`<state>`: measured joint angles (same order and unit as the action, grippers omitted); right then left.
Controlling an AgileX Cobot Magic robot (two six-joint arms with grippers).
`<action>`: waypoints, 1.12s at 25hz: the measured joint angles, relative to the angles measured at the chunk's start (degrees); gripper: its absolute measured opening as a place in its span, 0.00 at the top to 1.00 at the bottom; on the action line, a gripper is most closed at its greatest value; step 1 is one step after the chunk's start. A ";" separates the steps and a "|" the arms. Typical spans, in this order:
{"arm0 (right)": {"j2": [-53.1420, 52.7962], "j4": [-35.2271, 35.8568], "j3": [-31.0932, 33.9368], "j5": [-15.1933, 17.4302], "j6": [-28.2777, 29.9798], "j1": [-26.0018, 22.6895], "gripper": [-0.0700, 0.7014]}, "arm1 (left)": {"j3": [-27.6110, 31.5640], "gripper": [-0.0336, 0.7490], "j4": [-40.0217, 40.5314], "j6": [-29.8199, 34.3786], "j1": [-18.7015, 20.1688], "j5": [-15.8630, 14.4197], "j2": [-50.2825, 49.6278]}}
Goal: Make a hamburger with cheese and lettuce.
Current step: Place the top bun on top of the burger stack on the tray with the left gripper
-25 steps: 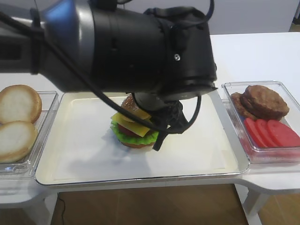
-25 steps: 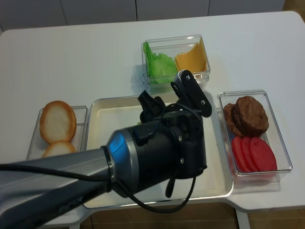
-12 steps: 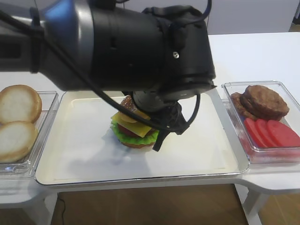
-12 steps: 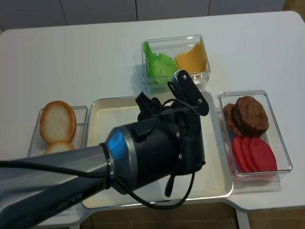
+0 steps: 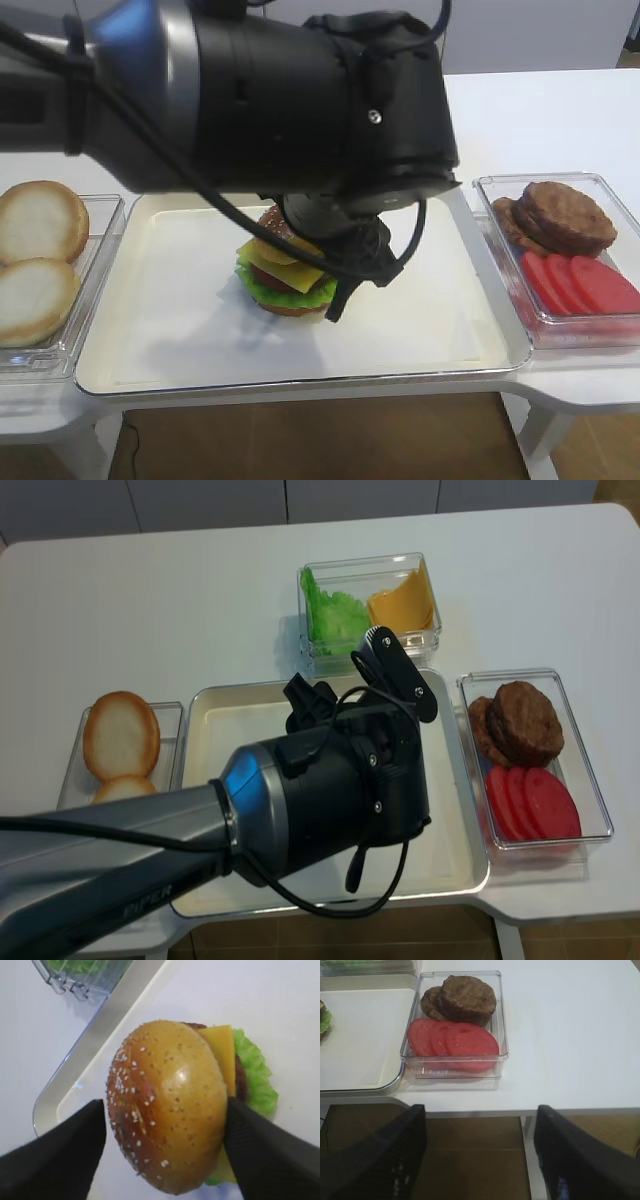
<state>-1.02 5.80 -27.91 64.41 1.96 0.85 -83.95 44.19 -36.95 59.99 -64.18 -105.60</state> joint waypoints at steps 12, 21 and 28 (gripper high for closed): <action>0.00 0.00 0.00 0.00 0.00 0.00 0.25 | 0.00 0.25 -0.43 0.00 -1.52 -0.04 0.00; 0.00 0.00 0.00 0.00 0.00 0.00 0.25 | 0.00 0.25 -1.41 -1.39 -1.52 -0.04 0.00; 0.00 0.00 0.00 0.00 0.00 0.00 0.25 | -2.18 0.25 -0.37 -2.28 -1.10 -0.04 2.22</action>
<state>-1.02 5.80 -27.91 64.41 1.96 0.85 -86.13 43.82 -39.23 58.90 -64.23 -103.38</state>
